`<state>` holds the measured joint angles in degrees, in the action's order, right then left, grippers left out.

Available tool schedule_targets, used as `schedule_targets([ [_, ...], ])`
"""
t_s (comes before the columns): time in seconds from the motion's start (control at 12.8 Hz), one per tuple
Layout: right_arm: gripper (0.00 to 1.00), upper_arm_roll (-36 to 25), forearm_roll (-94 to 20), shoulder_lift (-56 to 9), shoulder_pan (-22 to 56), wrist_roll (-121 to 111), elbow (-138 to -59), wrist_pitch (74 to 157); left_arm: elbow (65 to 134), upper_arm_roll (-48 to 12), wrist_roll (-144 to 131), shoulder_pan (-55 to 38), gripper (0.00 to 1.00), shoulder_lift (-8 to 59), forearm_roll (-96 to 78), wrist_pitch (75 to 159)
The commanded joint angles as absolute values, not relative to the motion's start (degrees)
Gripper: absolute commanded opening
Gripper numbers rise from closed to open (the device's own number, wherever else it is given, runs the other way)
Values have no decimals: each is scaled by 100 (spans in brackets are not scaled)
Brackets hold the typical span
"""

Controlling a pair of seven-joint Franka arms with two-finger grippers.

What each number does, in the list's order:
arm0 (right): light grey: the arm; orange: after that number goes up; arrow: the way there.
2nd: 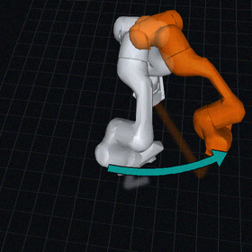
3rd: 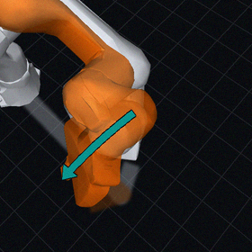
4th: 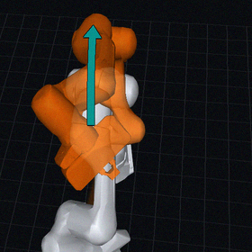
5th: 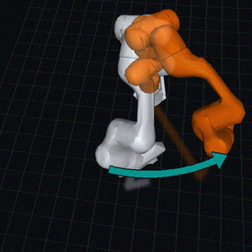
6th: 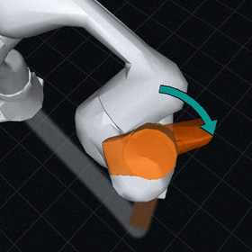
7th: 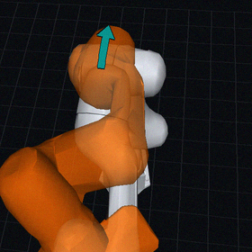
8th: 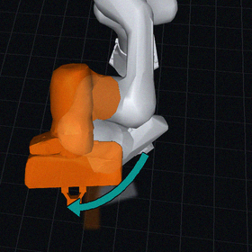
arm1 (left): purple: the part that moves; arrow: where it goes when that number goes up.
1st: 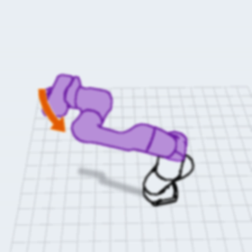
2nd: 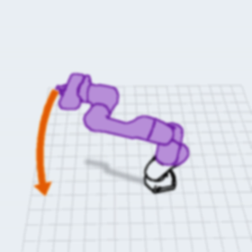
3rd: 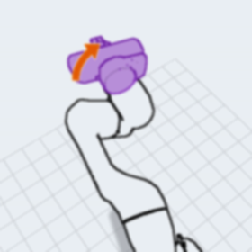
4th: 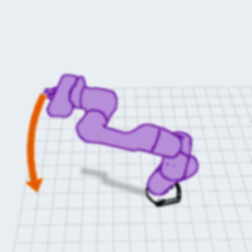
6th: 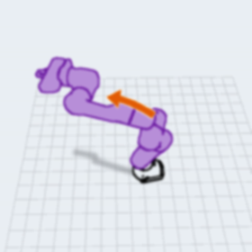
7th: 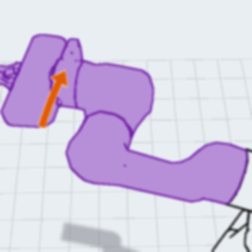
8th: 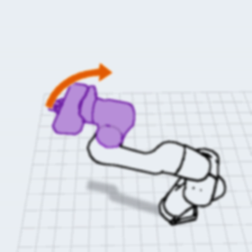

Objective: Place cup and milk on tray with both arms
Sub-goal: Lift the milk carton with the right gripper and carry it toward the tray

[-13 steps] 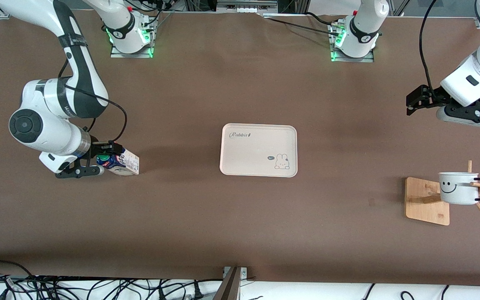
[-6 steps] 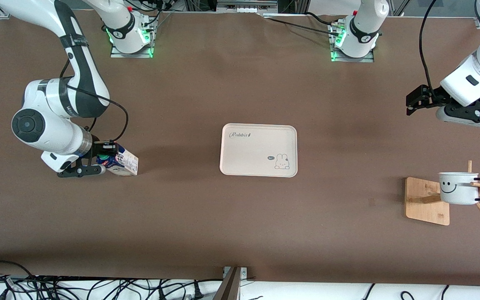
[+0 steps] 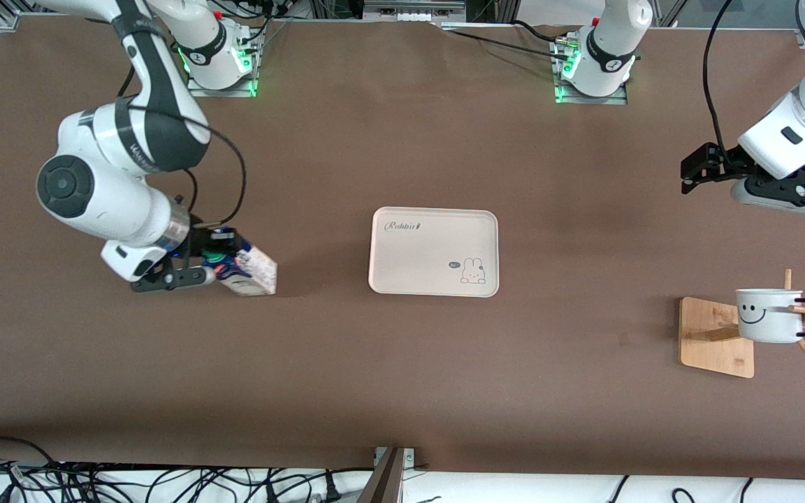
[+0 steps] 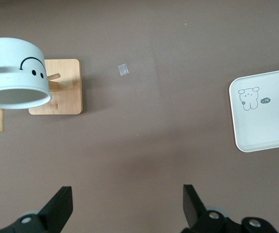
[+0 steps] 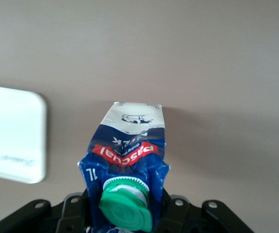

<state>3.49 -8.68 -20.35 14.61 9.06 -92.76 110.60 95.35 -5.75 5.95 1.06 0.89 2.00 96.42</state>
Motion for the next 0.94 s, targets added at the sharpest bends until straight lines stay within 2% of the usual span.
schedule_targets([
  [0.0, 47, 431, -1028, -2345, 2316, 2165, -8844, 11004, 9299, -676, 545, 70, 100, 193, 316, 9483],
  [0.16, 48, 431, -1011, -2793, 2976, 3177, -8369, 11187, 9237, -756, 545, 79, 100, 211, 316, 9483],
  [0.39, 47, 404, -827, -3119, 3663, 3839, -8332, 11837, 9237, -756, 554, 79, 100, 220, 316, 9483],
  [0.86, 48, 378, -264, -3507, 3902, 4263, -8332, 12094, 9342, -695, 284, 176, 100, 448, 316, 9483],
])
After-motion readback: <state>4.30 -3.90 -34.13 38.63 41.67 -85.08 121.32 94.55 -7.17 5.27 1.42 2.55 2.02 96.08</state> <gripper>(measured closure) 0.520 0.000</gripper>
